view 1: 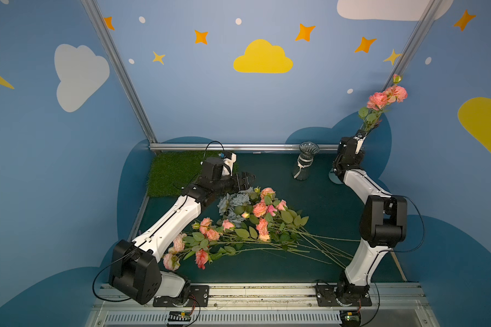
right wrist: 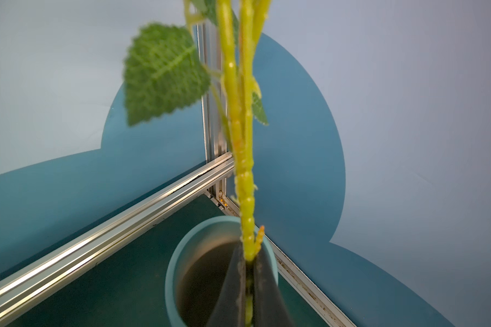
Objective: Place the pink flowers into the vase
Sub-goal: Place the flower in the vase.
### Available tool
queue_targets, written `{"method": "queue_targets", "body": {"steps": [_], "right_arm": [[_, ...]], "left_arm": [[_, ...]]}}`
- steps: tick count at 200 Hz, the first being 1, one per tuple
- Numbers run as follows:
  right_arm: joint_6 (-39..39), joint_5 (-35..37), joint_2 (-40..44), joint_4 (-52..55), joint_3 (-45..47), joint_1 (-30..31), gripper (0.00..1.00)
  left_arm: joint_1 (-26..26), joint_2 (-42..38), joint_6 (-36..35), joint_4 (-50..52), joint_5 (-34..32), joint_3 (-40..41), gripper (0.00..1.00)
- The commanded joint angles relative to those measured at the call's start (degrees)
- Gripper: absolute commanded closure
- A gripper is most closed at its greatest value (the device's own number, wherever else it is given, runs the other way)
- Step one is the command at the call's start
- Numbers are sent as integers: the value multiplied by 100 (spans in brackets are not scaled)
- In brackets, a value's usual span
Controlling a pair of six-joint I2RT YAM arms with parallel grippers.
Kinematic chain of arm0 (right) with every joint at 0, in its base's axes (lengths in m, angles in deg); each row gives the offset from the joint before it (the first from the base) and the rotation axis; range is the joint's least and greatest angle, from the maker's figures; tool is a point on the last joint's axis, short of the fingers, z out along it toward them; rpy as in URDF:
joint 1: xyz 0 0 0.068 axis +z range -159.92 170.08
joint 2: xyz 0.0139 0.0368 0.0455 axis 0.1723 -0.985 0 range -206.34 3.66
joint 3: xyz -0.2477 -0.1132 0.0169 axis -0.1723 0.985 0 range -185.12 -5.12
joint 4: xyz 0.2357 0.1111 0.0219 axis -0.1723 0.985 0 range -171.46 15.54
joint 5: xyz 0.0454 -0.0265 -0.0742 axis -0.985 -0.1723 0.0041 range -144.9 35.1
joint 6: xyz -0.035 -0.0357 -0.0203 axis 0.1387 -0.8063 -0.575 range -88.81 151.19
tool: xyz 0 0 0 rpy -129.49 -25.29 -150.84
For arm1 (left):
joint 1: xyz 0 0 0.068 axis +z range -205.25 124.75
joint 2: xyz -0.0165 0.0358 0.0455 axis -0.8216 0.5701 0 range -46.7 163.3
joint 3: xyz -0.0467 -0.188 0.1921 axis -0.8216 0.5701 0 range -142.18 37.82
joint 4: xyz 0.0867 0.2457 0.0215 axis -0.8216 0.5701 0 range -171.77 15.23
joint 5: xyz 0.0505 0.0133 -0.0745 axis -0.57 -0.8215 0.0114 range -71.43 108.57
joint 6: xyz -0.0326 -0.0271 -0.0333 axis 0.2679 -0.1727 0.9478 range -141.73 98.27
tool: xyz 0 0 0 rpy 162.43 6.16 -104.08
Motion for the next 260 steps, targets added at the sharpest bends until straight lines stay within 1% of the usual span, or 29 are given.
{"method": "queue_targets", "body": {"steps": [1,8,20,33,47,54,70,125,153,175,189,196,215,227,241,260], "right_arm": [[137,-38,-157,383,-196,-22,99],[151,-68,-156,399,-201,-24,96],[194,-96,-166,472,-218,-37,88],[225,-135,-156,506,-220,-41,75],[240,-156,-157,535,-224,-41,67],[260,-148,-157,548,-223,-44,64],[251,-180,-157,570,-245,-47,62],[296,-194,-81,597,-192,-44,63],[657,-70,178,871,53,68,62],[790,52,440,1042,291,294,62],[1084,27,599,1536,281,388,62],[1306,35,697,1846,259,433,62],[1675,-204,940,2600,250,617,62],[1779,-211,1063,2923,286,782,62],[2054,-268,1225,3434,310,936,62],[2316,-636,1508,3995,384,1119,62]], "left_arm": [[30,-169,-60,28,-10,16,11],[30,-163,-61,21,-10,30,11],[30,-168,-69,25,-18,31,11],[34,-171,-69,19,-29,40,11],[38,-171,-69,15,-38,49,11],[32,-187,-69,11,-40,56,11],[37,-192,-66,6,-42,66,11],[31,-221,-65,-11,-89,97,11],[36,-179,-42,-1,-124,78,11],[22,-37,-60,266,-240,-108,11],[-44,30,-83,494,-346,-241,11],[-104,66,-97,629,-630,-315,11],[-295,150,-106,926,-950,-504,12],[-435,188,-11,1127,-1192,-603,12],[-633,183,56,1384,-1416,-694,12],[-1000,96,178,1736,-1825,-740,13]]}}
